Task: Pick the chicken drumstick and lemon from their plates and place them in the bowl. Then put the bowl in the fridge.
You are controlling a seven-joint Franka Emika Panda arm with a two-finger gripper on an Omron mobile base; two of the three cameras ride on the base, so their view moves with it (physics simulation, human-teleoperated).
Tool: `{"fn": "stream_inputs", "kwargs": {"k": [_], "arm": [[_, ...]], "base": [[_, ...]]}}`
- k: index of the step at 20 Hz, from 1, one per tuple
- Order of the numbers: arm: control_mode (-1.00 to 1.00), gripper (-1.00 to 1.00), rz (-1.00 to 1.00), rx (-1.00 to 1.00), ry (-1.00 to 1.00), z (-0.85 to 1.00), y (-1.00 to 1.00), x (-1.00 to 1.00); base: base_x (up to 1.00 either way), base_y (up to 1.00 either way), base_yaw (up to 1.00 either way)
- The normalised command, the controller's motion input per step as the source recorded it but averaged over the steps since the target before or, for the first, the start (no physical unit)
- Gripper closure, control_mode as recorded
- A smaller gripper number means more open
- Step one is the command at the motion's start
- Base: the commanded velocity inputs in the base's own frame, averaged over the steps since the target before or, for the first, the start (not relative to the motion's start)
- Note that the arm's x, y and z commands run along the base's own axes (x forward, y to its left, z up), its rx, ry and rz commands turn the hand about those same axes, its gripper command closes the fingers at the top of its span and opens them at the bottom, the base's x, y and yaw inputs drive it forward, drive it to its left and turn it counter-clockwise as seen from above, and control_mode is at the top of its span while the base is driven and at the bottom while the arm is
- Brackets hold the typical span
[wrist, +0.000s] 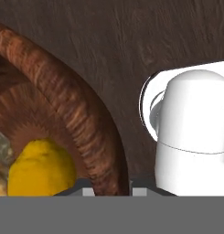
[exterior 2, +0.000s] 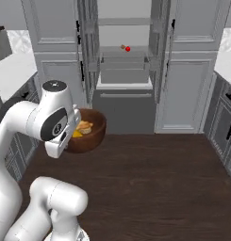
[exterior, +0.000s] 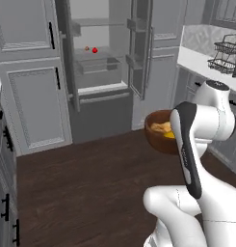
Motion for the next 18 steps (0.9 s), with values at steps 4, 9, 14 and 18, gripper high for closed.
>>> {"fn": "stream_inputs", "kwargs": {"k": [4,9,14,18], "arm": [[1.00,1.00,0.00,0.00,0.00,0.00,0.00,0.00],[1.00,1.00,0.00,0.00,0.00,0.00,0.00,0.00],[1.00,1.00,0.00,0.00,0.00,0.00,0.00,0.00],[1.00,1.00,0.00,0.00,0.00,0.00,0.00,0.00]], "base": [[0.85,-0.51,0.50],[0.52,-0.60,0.27],[0.54,-0.54,0.04],[0.92,-0.16,0.00]]}}
